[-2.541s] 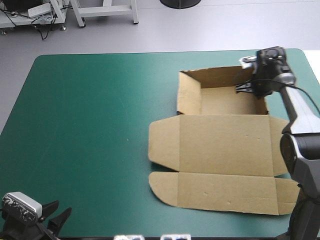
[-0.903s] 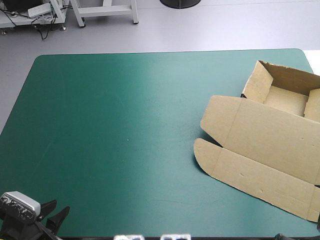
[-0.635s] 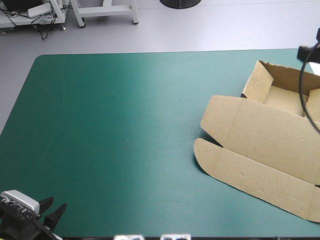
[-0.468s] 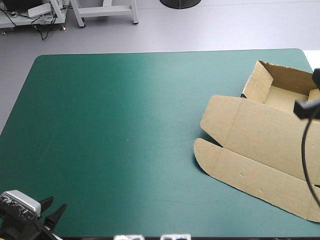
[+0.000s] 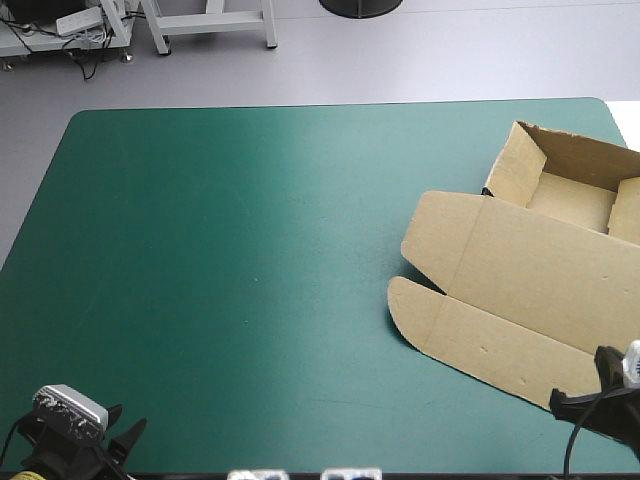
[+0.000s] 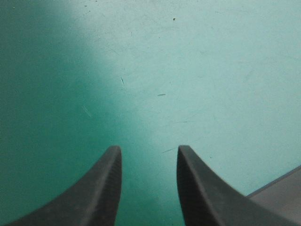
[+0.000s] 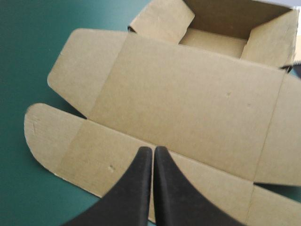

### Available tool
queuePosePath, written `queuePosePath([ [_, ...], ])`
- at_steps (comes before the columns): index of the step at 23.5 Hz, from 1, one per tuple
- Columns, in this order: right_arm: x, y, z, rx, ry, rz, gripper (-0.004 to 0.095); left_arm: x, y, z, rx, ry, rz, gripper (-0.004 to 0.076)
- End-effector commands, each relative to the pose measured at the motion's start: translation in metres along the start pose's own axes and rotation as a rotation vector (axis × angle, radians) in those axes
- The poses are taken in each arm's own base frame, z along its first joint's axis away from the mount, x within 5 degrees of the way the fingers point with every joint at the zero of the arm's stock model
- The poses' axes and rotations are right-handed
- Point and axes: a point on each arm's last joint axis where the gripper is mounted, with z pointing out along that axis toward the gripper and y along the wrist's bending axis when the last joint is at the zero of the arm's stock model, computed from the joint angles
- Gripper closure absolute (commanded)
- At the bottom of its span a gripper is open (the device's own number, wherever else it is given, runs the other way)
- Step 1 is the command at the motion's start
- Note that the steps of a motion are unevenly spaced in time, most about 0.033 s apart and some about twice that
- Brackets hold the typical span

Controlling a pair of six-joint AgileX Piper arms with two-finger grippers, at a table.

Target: Fold the box

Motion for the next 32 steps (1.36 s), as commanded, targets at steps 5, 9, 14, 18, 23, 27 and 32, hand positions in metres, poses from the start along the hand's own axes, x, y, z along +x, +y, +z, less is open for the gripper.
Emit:
queuePosePath([
  [5,0.06,-0.003,0.024,-0.006,-0.087,0.062,0.0908,-0.01,0.0,0.0,0.01,-0.117,-0.013,0.0449],
  [9,0.074,-0.005,0.024,0.008,-0.116,0.054,0.0909,-0.011,-0.002,0.0,0.026,-0.125,-0.021,0.0449],
  [14,0.081,-0.006,0.029,0.021,-0.098,0.037,0.0909,-0.011,-0.002,0.0,0.031,-0.126,-0.023,0.0449],
  [18,0.082,-0.005,0.029,0.003,-0.092,0.061,0.0909,-0.011,-0.003,0.0,0.035,-0.127,-0.028,0.0449],
  [23,0.082,-0.005,0.029,0.003,-0.092,0.061,0.0909,-0.011,-0.003,0.0,0.035,-0.127,-0.028,0.0449],
  [27,0.082,-0.005,0.029,0.003,-0.092,0.061,0.0909,-0.011,-0.003,0.0,0.035,-0.127,-0.028,0.0449],
  [32,0.082,-0.005,0.029,0.003,-0.092,0.061,0.0909,-0.011,-0.003,0.0,0.035,-0.127,-0.028,0.0449],
])
